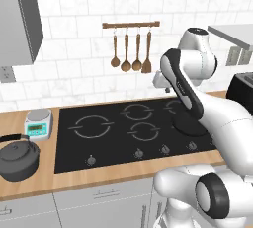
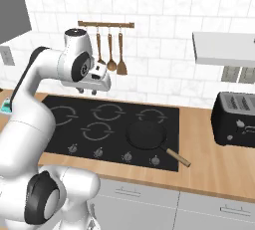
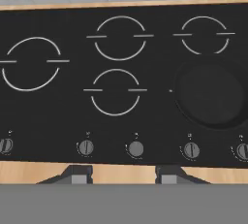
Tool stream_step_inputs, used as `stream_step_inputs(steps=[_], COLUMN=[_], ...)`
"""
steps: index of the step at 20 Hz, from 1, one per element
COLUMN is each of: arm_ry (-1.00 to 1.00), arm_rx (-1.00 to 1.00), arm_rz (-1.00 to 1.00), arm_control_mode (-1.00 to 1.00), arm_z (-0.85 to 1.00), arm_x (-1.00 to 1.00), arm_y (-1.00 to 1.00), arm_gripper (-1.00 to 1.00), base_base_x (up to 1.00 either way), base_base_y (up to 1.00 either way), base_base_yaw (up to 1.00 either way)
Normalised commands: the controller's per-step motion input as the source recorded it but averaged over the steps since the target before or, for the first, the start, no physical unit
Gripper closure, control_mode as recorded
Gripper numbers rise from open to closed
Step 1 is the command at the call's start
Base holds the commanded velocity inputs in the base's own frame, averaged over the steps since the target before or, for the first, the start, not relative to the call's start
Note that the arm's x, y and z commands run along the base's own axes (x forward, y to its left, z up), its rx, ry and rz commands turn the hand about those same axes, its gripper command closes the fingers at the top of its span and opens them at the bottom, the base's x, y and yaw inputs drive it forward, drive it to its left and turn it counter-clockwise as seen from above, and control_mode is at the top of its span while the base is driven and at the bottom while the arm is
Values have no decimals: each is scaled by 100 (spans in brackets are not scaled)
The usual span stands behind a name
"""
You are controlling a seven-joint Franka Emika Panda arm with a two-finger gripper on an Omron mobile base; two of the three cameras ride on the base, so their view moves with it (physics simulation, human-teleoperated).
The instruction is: Pick the kettle from the counter and place it on a stove burner. Then turn the burner on.
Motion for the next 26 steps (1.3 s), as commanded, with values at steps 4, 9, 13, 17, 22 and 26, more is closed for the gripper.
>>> stream_step_inputs(steps=[4, 9, 13, 17, 22, 26], arm_ry=[-5, -7, -10, -15, -15, -15], arm_rx=[0, 0, 1, 3, 2, 0], arm_rz=[-1, 0, 1, 5, 7, 12], arm_control_mode=[-100, -100, -100, -100, -100, -100], arm_z=[0, -2, 0, 0, 0, 0], arm_x=[-17, -25, -23, -49, -41, -31], arm_y=[-3, 54, 100, 100, 100, 100], arm_gripper=[-100, -100, -100, -100, -100, -100], base_base_x=[0, 0, 0, 0, 0, 0], base_base_y=[0, 0, 0, 0, 0, 0], base_base_yaw=[0, 0, 0, 0, 0, 0])
